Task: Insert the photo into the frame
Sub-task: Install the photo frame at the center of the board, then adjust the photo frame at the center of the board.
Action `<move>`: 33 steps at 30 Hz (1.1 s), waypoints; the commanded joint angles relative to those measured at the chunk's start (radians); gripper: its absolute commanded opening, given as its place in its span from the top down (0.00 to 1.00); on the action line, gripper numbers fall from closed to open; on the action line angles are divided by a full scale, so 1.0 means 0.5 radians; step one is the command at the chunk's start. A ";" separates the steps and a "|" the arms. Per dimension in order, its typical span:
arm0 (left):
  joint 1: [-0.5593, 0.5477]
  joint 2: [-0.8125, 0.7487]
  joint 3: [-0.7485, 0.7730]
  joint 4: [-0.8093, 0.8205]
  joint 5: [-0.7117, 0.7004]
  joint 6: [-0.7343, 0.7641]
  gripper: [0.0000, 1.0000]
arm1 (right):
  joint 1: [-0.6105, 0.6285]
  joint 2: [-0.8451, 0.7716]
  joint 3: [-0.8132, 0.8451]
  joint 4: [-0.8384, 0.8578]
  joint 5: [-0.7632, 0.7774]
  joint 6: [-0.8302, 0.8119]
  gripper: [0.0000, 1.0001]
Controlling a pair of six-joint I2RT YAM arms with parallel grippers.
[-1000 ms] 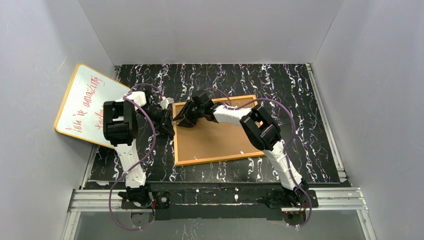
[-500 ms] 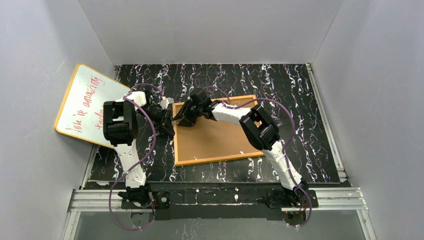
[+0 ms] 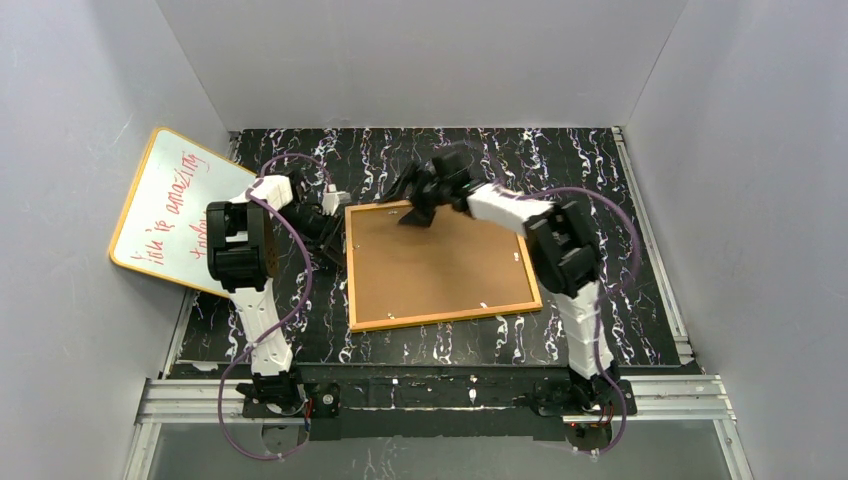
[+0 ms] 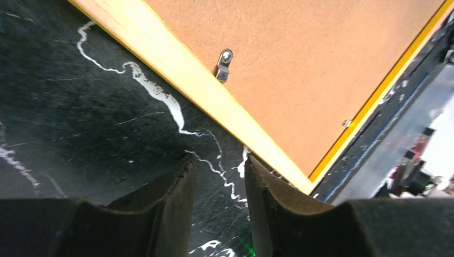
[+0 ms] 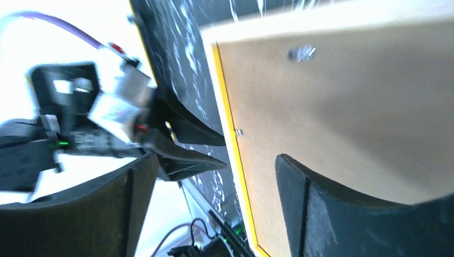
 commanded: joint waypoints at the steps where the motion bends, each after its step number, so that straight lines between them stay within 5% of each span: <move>1: 0.009 -0.067 0.061 -0.167 -0.223 0.391 0.62 | -0.320 -0.558 -0.176 -0.129 0.087 -0.397 0.05; 13: -0.169 -0.406 -0.492 0.046 -0.354 0.604 0.62 | -0.996 -1.129 -0.968 -0.373 0.680 -0.597 0.01; 21: -0.379 -0.591 -0.788 0.296 -0.470 0.526 0.68 | -1.024 -0.917 -0.921 -0.414 0.597 -0.717 0.01; 33: -0.734 -0.535 -0.794 0.431 -0.438 0.321 0.66 | -0.968 -0.517 -0.622 -0.329 0.313 -0.589 0.05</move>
